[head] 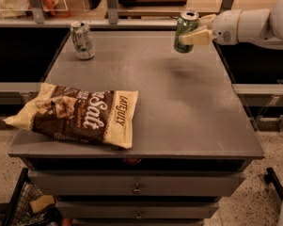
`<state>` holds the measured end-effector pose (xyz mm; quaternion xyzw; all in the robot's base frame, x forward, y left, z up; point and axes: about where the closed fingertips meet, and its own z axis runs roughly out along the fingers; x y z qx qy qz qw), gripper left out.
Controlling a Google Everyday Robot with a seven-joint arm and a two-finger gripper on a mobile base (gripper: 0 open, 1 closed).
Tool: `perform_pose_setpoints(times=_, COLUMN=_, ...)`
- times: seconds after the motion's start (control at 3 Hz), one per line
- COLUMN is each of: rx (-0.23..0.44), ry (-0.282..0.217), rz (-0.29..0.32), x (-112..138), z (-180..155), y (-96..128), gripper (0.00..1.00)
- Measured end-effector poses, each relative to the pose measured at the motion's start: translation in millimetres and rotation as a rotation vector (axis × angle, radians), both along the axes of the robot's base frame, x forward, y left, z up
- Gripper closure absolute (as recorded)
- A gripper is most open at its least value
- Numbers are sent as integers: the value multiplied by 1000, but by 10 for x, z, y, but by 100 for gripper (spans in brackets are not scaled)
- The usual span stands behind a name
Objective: Move green can near brown chip bag
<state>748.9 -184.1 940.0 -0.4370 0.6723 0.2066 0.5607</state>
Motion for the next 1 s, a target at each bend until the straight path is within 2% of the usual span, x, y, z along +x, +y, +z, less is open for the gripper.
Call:
perform_pose_setpoints(times=0.33, rx=-15, ry=16, rz=64, x=-111, z=-32, y=133, gripper=100)
perform_pose_setpoints(times=1.0, rx=-43, ry=86, rz=311, x=-775, z=-205, y=648, gripper=100)
